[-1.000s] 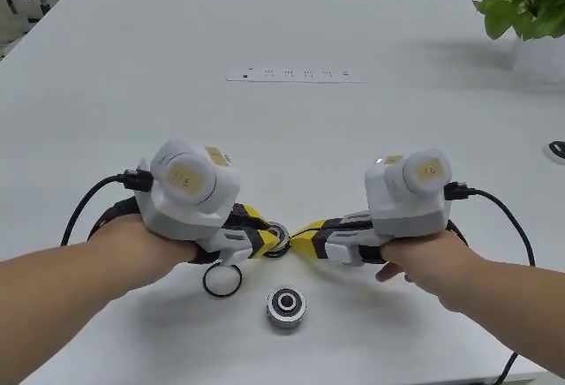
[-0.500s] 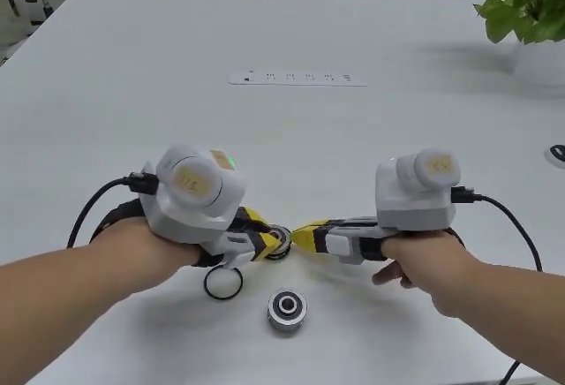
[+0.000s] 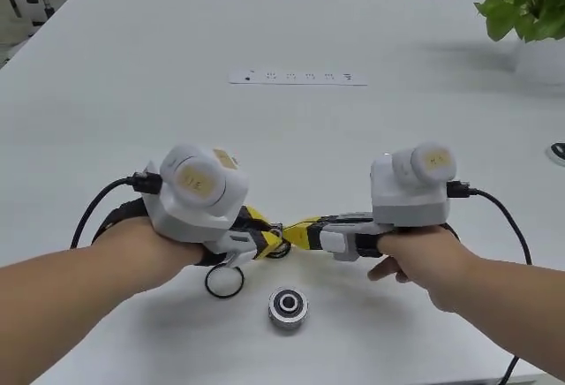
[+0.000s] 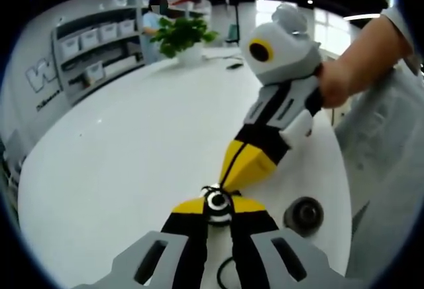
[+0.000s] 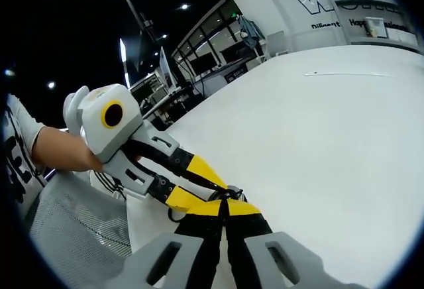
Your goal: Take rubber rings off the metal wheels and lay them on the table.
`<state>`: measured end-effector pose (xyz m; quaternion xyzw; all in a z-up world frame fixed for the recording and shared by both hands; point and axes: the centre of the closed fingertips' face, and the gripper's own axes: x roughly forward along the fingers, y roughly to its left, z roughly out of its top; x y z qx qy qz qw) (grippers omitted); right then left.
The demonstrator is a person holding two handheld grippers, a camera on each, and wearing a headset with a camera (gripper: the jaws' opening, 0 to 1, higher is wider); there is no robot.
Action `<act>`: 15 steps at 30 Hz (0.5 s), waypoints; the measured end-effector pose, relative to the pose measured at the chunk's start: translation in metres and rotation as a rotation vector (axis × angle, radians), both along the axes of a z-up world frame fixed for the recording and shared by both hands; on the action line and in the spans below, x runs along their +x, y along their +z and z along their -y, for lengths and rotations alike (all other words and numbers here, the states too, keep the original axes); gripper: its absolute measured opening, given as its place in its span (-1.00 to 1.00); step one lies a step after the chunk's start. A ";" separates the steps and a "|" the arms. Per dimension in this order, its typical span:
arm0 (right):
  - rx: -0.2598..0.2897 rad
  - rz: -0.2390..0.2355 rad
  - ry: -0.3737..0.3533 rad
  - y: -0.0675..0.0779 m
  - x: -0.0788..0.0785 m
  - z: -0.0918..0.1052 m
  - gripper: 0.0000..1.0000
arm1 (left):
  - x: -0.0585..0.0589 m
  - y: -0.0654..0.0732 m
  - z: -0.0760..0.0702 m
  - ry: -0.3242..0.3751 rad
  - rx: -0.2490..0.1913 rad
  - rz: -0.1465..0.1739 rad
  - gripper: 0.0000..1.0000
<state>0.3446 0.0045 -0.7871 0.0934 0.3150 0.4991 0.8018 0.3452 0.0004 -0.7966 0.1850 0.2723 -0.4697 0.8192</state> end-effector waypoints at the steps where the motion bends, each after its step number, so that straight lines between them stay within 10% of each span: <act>1: 0.019 -0.010 0.011 0.004 -0.005 -0.004 -1.00 | 0.000 0.000 0.000 0.001 0.000 0.002 -0.76; 15: -0.020 0.017 0.005 -0.004 -0.001 0.001 -1.00 | 0.000 0.002 0.000 -0.009 -0.018 0.022 -0.74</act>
